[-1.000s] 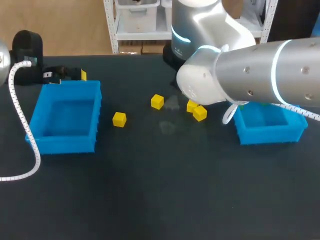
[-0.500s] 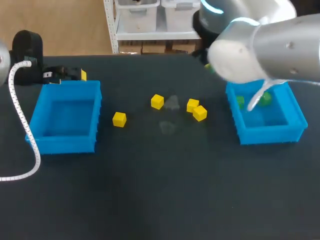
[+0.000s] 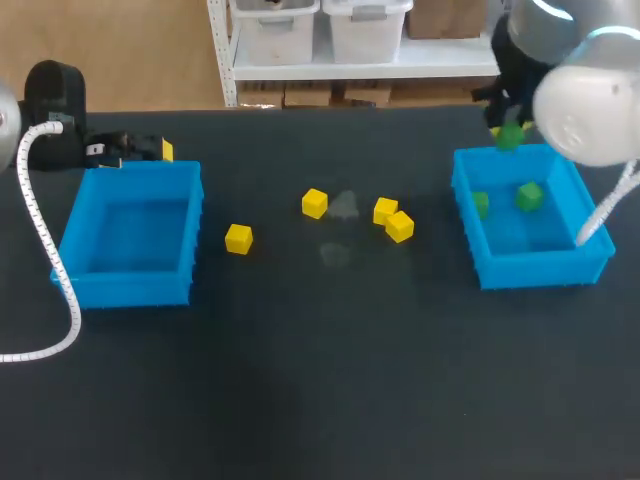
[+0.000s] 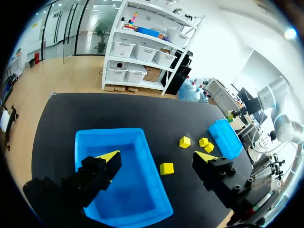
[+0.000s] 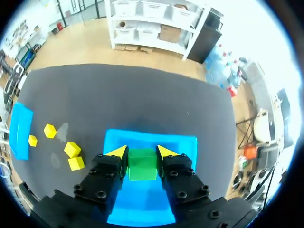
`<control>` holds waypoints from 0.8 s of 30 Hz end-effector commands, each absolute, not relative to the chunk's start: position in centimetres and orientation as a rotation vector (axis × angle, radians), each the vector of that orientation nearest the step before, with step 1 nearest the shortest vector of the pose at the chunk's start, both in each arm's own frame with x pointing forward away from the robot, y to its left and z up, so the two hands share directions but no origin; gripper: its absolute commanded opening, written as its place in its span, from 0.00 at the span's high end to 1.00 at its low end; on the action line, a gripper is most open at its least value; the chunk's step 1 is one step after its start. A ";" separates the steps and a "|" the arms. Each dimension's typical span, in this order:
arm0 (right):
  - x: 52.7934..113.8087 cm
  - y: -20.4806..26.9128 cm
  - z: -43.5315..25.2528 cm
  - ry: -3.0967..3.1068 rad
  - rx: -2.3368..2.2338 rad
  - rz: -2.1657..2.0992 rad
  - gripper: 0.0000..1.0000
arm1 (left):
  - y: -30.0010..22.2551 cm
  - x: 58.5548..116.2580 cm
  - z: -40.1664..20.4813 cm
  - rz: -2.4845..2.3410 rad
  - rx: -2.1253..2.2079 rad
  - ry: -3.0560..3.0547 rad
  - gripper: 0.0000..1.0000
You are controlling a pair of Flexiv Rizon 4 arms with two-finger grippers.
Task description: Put the green cubes in the right bin and the yellow cubes in the left bin.
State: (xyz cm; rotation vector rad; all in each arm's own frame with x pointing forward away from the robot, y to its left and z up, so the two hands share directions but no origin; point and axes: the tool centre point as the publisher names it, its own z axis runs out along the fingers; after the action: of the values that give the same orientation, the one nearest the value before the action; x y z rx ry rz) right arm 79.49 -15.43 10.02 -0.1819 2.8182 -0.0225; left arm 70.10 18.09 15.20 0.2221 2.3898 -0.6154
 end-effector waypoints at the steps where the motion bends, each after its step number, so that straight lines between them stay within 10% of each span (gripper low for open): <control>1: 77.7 -16.6 8.7 2.636 -0.148 0.038 1.00 | 18.3 70.0 15.0 -0.628 0.227 2.380 0.00; 15: 77.3 -17.2 6.7 2.657 -0.080 0.062 0.96 | 18.3 70.0 15.0 -0.628 0.227 2.380 0.00; 18: 77.4 -17.2 6.8 2.656 -0.084 0.055 0.53 | 18.3 70.0 15.0 -0.628 0.227 2.380 0.00; 19: 77.4 -17.2 6.9 2.653 -0.090 0.059 0.00 | 18.3 70.0 15.0 -0.628 0.227 2.380 0.00; 24: 77.3 -17.1 7.0 2.644 -0.099 0.080 0.00 | 18.3 70.0 15.0 -0.628 0.227 2.380 0.00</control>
State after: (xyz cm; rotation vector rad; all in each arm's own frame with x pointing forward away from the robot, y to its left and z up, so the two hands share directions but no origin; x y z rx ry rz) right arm 77.81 -16.85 7.03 -0.1028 2.6792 0.0798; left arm 70.10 18.09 15.20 0.2221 2.3898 -0.6153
